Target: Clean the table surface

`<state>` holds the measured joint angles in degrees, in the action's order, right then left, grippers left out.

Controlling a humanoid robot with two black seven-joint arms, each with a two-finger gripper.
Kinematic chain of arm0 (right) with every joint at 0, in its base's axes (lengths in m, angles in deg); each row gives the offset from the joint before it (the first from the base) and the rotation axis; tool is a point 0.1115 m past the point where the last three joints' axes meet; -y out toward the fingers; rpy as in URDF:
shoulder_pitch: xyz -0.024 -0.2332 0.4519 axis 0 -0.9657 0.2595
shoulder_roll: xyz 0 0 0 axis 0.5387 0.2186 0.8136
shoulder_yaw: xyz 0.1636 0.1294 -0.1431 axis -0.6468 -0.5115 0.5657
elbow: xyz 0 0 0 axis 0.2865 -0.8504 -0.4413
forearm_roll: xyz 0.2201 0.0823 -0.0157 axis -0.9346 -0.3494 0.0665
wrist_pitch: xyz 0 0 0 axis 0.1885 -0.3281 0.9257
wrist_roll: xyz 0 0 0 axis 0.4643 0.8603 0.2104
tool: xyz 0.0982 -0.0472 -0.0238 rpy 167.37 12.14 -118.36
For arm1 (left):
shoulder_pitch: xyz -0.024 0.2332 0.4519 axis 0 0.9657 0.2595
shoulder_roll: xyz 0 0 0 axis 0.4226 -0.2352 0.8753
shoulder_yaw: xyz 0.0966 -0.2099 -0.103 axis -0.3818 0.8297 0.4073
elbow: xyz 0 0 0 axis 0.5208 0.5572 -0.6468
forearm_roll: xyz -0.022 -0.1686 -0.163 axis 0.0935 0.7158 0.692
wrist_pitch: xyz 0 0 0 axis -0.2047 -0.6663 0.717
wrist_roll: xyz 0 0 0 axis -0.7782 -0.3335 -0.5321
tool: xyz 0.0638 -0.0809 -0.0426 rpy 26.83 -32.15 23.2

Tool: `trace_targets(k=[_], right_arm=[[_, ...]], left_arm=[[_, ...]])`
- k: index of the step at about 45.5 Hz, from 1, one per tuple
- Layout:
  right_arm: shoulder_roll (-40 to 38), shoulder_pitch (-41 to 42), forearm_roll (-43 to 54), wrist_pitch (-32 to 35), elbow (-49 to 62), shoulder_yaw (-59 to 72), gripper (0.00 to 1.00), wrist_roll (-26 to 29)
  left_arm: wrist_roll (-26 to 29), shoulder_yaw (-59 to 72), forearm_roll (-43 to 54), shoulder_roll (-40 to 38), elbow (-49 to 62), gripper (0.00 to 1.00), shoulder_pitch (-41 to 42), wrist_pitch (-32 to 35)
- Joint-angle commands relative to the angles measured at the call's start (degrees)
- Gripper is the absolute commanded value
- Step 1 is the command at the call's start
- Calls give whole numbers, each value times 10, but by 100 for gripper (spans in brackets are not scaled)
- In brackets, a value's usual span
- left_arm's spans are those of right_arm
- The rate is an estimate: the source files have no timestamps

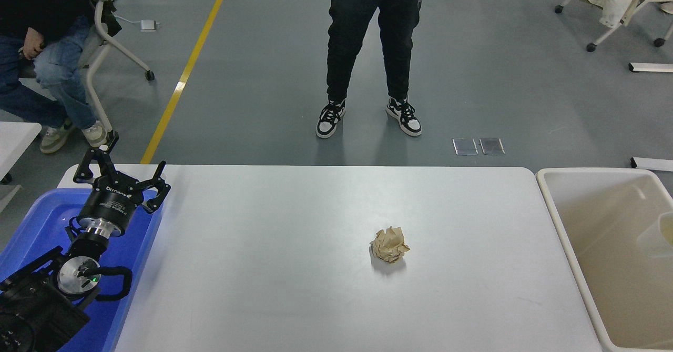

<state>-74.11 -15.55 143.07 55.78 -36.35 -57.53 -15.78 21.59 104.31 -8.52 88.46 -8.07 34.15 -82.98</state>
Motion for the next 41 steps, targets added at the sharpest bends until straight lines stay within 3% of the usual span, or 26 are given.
trace_targets(k=[1, 15, 17, 18, 20, 24, 41], right_arm=[[19, -5, -63, -12, 21, 67, 0, 3], [19, -9, -68, -17, 21, 69, 0, 5], [22, -9, -70, -19, 22, 71, 42, 10], [24, -9, -70, -20, 23, 71, 53, 13], [26, -9, -70, -20, 28, 71, 61, 21], [31, -9, -71, -20, 38, 70, 98, 23], [33, -16, -123, -20, 49, 69, 99, 22]], left_arm=[[0, 0, 0, 0, 0, 100, 0, 0], [0, 0, 0, 0, 0, 100, 0, 0], [0, 0, 0, -1, 0, 100, 0, 0], [0, 0, 0, 0, 0, 100, 0, 0], [0, 0, 0, 0, 0, 100, 0, 0], [0, 0, 0, 0, 0, 100, 0, 0], [0, 0, 0, 0, 0, 100, 0, 0]])
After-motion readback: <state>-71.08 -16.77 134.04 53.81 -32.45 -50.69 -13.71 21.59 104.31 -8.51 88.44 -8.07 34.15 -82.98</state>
